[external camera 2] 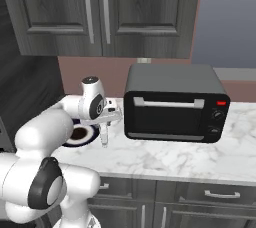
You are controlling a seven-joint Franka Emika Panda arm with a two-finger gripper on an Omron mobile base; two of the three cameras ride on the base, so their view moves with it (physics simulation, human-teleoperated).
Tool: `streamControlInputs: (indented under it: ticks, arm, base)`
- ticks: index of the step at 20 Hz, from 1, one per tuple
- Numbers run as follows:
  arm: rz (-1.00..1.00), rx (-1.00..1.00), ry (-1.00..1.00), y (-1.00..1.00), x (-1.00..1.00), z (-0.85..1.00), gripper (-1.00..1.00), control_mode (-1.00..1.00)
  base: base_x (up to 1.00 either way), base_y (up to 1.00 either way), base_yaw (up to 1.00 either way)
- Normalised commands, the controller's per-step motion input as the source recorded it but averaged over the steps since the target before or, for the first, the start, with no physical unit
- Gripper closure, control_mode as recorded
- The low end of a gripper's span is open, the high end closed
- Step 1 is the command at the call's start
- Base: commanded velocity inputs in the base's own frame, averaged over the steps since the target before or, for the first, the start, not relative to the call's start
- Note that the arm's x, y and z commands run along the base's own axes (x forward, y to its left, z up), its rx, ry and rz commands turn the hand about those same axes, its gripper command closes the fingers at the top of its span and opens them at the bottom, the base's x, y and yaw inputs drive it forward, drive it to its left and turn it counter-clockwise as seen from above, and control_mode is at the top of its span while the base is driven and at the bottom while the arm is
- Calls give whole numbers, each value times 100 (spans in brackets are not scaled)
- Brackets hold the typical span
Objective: Pick up the tongs from the counter and place them near the plate next to the oven.
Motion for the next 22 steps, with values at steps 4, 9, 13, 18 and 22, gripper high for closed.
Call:
streamControlInputs:
  ticks: [4, 9, 13, 18, 22]
  arm:
    - [-5, 10, 4, -1, 1, -28, 100, -100]
    - [-12, 4, 0, 0, 0, -24, 100, -100]
    - [-16, 0, 0, 0, 0, -23, 100, -100]
    - [-14, 1, 0, 0, 0, -23, 100, -100]
    - [-10, 2, 0, -1, 3, -25, 100, -100]
  base:
    - [0, 0, 0]
    - [0, 0, 0]
    - [0, 0, 0]
    - [0, 0, 0]
    - [0, 0, 0]
